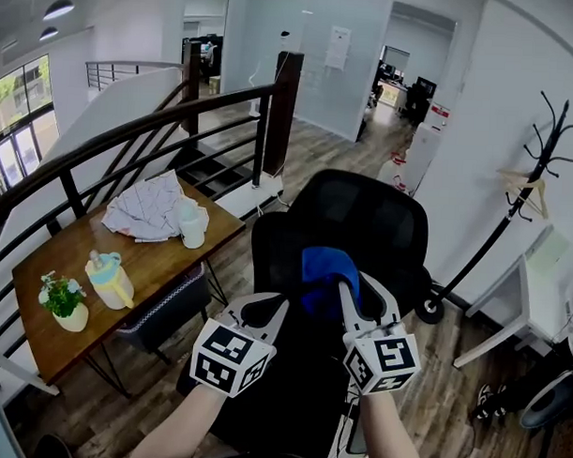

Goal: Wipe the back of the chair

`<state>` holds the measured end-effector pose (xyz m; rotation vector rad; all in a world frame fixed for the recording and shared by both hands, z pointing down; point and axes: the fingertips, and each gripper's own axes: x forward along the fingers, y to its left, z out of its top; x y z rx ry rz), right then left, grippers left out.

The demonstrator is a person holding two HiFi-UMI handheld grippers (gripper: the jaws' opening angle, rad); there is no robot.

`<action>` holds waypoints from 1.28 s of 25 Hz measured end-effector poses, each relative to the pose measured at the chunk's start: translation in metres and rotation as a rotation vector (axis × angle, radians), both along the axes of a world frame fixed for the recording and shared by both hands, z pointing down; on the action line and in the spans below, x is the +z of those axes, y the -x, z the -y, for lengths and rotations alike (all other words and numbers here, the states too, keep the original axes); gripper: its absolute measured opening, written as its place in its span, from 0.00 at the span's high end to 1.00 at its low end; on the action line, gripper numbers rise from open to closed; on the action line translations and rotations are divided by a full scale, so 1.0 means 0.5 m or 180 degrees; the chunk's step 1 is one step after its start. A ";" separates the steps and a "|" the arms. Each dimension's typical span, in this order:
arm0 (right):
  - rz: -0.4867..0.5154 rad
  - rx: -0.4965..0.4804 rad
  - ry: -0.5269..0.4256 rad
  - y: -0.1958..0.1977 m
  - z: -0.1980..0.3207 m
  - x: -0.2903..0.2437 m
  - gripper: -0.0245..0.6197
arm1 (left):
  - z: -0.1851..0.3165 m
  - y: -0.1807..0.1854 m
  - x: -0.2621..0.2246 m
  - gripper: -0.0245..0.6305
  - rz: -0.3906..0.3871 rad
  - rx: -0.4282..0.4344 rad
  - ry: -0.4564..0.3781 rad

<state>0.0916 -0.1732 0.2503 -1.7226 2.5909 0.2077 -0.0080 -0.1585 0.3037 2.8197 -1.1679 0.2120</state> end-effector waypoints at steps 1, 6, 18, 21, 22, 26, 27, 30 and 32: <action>0.0004 -0.0021 -0.0023 0.000 0.018 -0.007 0.83 | 0.014 -0.005 -0.006 0.93 -0.0018 -0.0017 -0.0016; 0.0008 -0.0123 -0.0091 0.015 0.095 -0.034 0.83 | 0.065 -0.025 -0.025 0.93 -0.0104 -0.0054 -0.0033; -0.0174 -0.0090 -0.0333 0.037 0.285 -0.109 0.83 | 0.164 -0.024 -0.025 0.93 -0.0014 -0.0200 0.0047; -0.0139 -0.0092 -0.0264 0.037 0.327 -0.111 0.83 | 0.195 -0.021 -0.027 0.93 0.0002 -0.0311 0.0079; -0.0146 -0.0100 -0.0223 0.041 0.338 -0.103 0.83 | 0.203 -0.021 -0.027 0.93 0.0022 -0.0339 0.0092; -0.0340 -0.0064 -0.0101 0.050 0.368 -0.061 0.83 | 0.223 -0.029 -0.039 0.93 -0.0127 -0.0328 0.0095; -0.0390 -0.0048 -0.0080 0.049 0.373 -0.054 0.83 | 0.227 -0.032 -0.046 0.93 -0.0198 -0.0317 0.0091; -0.0517 0.0006 0.0003 0.039 0.384 -0.037 0.83 | 0.234 -0.042 -0.059 0.93 -0.0294 -0.0302 0.0068; -0.0564 0.0053 0.0039 0.026 0.387 -0.031 0.83 | 0.234 -0.049 -0.063 0.93 -0.0334 -0.0272 0.0060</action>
